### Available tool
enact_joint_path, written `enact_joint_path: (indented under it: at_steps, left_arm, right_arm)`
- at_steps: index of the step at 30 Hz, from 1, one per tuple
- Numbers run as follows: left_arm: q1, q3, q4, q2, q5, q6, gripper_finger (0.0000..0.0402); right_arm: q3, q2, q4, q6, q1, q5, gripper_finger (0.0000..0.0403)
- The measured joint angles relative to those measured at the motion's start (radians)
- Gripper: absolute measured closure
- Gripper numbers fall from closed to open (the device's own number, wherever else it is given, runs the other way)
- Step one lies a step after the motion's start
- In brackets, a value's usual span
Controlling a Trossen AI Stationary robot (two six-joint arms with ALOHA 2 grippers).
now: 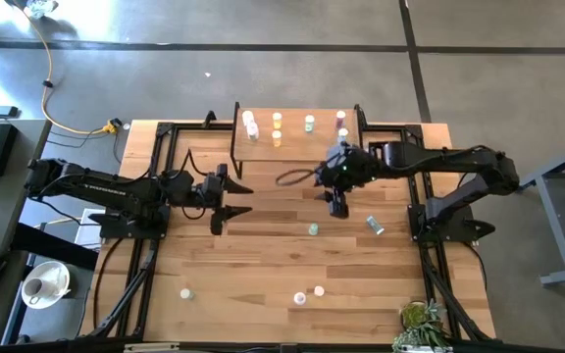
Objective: Pick and place medicine bottles onto shelf by color
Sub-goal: Put the bottom green pill bottle on the shelf aligned with the other green pill bottle
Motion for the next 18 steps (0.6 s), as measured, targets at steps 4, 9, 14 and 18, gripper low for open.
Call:
enact_joint_path:
  at_steps: [4, 9, 14, 18]
  left_arm:
    - [-0.036, 0.008, -0.032, 0.0, -0.001, -0.033, 0.0172]
    - [-0.102, 0.104, -0.246, 0.0, -0.026, -0.054, 0.0172]
    - [-0.2, 0.175, -0.495, 0.0, -0.131, -0.101, 0.0172]
    - [-0.288, 0.198, -0.641, 0.0, -0.187, -0.193, 0.0172]
  right_arm:
    - [-0.029, -0.002, 0.027, 0.009, 0.067, 0.0, 0.0236]
    - [-0.114, -0.005, 0.058, 0.056, 0.129, 0.055, 0.0236]
    - [-0.169, -0.005, 0.071, 0.132, 0.169, 0.164, 0.0236]
    - [-0.172, -0.005, 0.095, 0.161, 0.199, 0.223, 0.0236]
